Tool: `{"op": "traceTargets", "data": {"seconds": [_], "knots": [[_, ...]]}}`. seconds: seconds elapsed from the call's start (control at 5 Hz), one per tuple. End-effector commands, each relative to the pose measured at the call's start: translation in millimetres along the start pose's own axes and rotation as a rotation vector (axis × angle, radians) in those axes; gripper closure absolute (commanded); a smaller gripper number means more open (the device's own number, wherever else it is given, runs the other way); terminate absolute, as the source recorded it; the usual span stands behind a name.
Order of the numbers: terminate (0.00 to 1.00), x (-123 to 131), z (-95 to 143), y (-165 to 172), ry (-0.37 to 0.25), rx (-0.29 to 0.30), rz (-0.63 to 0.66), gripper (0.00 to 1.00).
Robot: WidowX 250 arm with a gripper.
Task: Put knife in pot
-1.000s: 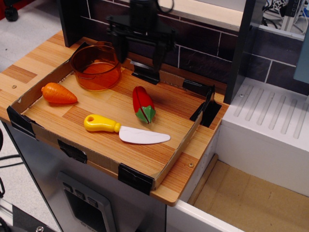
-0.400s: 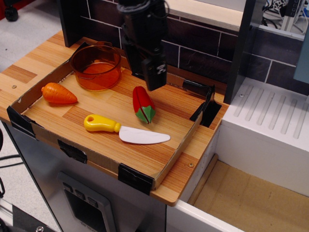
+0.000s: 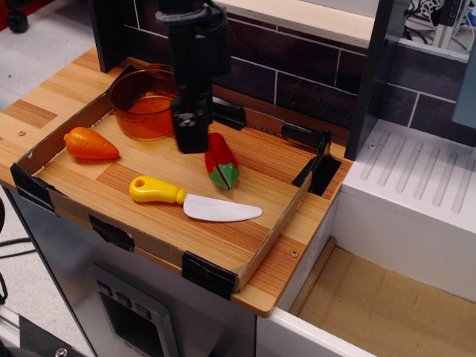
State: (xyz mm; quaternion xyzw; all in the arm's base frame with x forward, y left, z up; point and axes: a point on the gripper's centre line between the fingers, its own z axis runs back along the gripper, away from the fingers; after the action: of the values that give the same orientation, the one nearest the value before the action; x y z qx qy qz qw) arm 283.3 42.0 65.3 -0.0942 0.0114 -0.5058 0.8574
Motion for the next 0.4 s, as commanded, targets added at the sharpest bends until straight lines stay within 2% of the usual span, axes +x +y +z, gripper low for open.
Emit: {"op": "traceTargets", "data": {"seconds": [0.0,0.2], "knots": [[0.0,-35,5,-5,0.093,0.124,-0.166,0.0],[0.0,-45,-6,-10,0.099,0.186,-0.171,0.0]]}}
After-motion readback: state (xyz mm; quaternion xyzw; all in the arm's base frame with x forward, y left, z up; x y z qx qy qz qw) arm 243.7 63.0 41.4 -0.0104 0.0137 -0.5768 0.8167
